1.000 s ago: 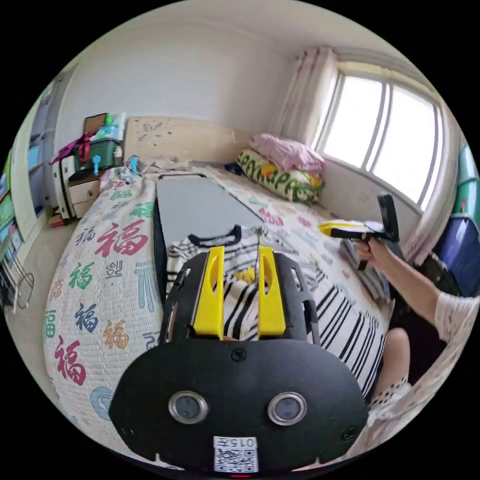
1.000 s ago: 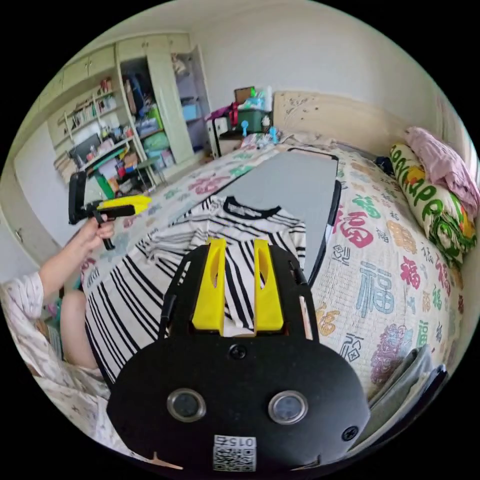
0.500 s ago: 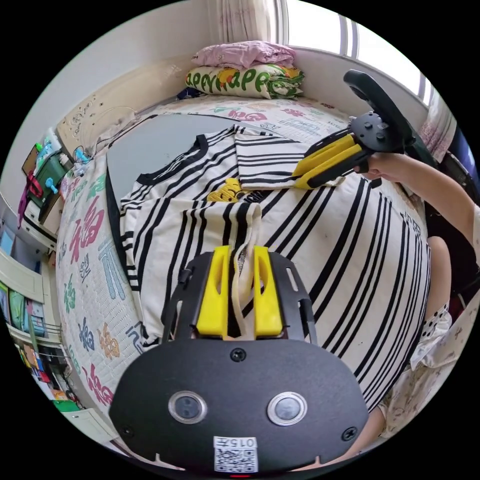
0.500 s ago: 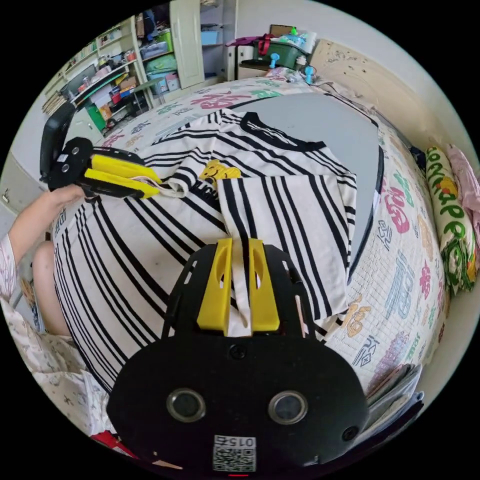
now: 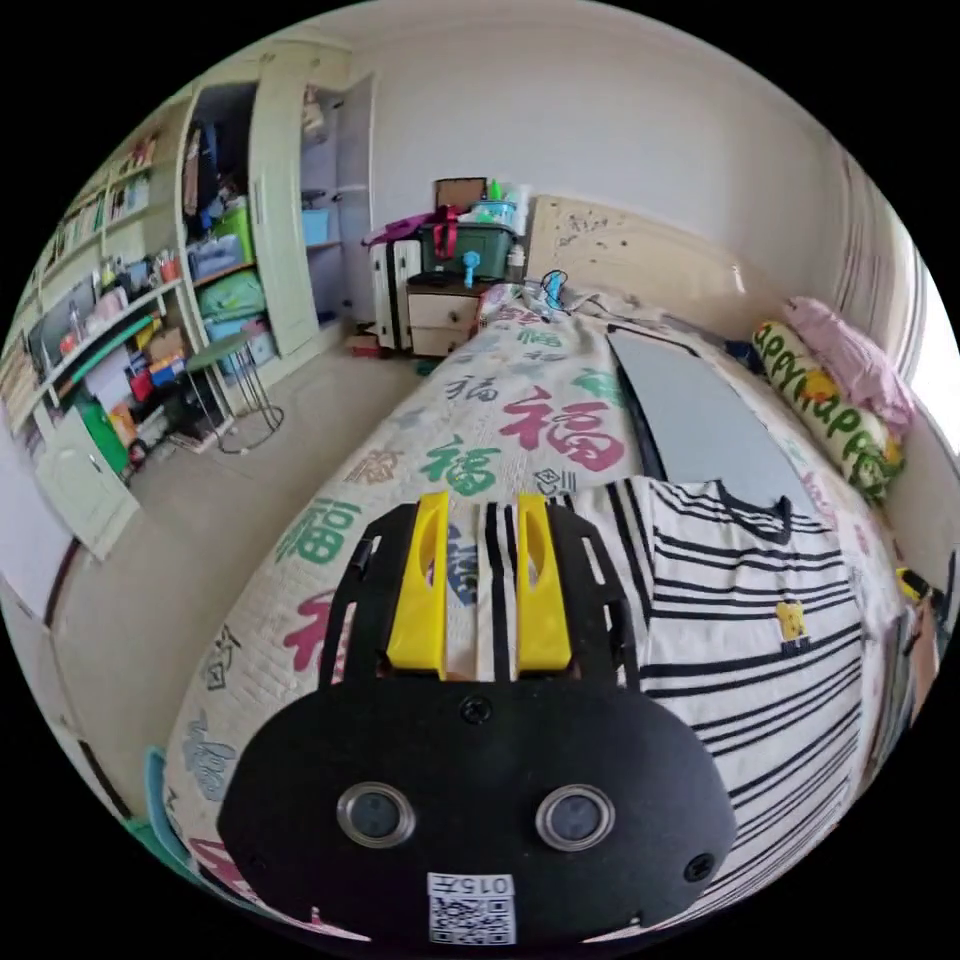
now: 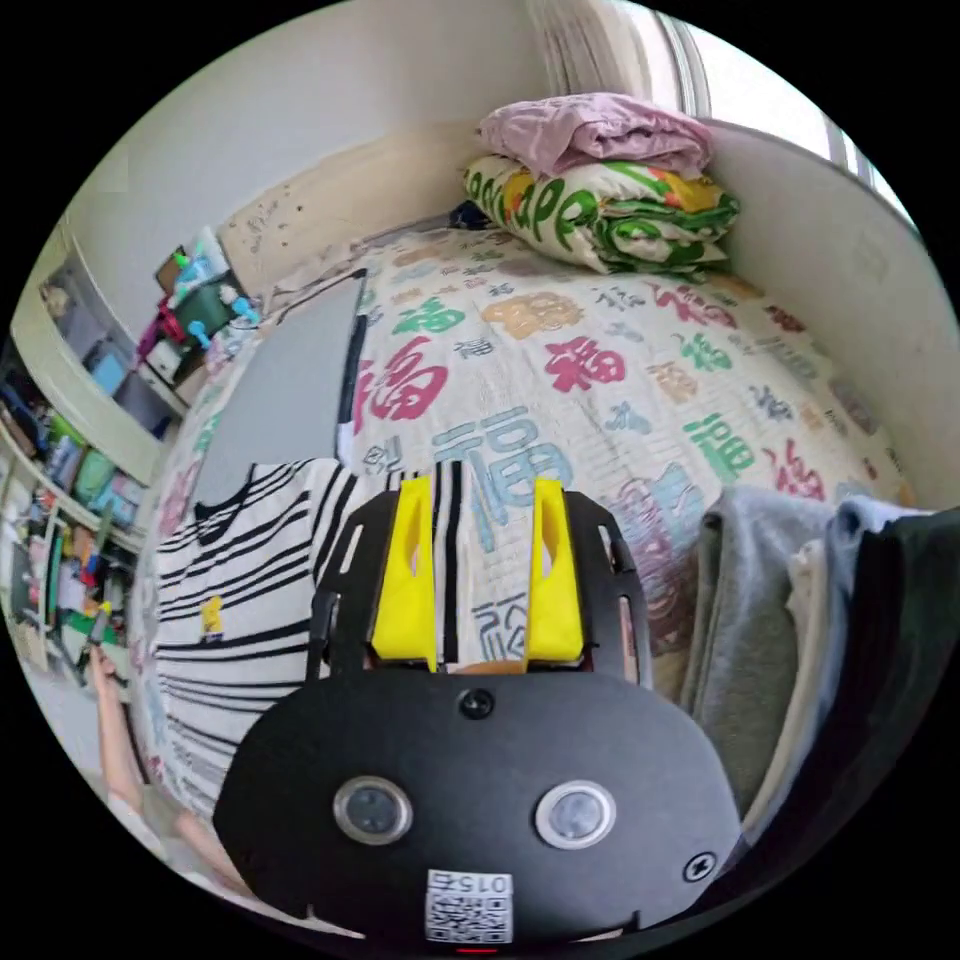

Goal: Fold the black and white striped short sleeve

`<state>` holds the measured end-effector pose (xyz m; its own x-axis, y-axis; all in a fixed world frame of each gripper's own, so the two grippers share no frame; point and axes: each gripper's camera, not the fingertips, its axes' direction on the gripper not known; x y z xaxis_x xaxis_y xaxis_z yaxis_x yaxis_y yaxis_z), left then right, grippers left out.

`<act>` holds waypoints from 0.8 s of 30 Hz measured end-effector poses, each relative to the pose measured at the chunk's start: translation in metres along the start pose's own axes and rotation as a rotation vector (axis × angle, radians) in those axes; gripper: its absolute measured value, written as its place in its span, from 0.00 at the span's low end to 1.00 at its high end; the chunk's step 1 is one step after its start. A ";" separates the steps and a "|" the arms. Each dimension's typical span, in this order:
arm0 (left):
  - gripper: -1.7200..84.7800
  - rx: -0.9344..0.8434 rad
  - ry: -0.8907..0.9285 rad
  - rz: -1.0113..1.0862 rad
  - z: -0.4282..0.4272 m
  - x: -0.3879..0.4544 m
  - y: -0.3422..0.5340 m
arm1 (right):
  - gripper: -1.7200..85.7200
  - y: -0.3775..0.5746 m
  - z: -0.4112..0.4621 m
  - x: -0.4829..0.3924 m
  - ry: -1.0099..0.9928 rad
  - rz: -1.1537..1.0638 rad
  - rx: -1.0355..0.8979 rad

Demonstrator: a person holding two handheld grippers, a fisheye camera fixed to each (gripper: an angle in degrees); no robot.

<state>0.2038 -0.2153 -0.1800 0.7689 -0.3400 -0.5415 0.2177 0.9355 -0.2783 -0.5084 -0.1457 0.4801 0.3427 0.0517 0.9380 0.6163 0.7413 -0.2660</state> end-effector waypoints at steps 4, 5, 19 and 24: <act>0.14 -0.060 0.236 0.052 -0.060 -0.009 0.041 | 0.18 0.068 -0.047 0.036 -0.375 -0.093 -0.087; 0.14 -0.090 0.292 0.072 -0.087 -0.009 0.057 | 0.17 0.099 -0.068 0.046 -0.442 -0.119 -0.114; 0.17 -0.387 0.368 -0.051 -0.287 -0.046 0.225 | 0.18 0.339 -0.222 0.127 -0.512 -0.086 -0.378; 0.17 -0.409 0.396 -0.055 -0.301 -0.051 0.228 | 0.17 0.347 -0.222 0.126 -0.464 -0.118 -0.373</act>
<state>0.0332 -0.0136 -0.4552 0.4614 -0.4713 -0.7517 -0.0597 0.8288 -0.5563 -0.0938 -0.0304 0.4566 -0.0362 0.3324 0.9425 0.8671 0.4793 -0.1357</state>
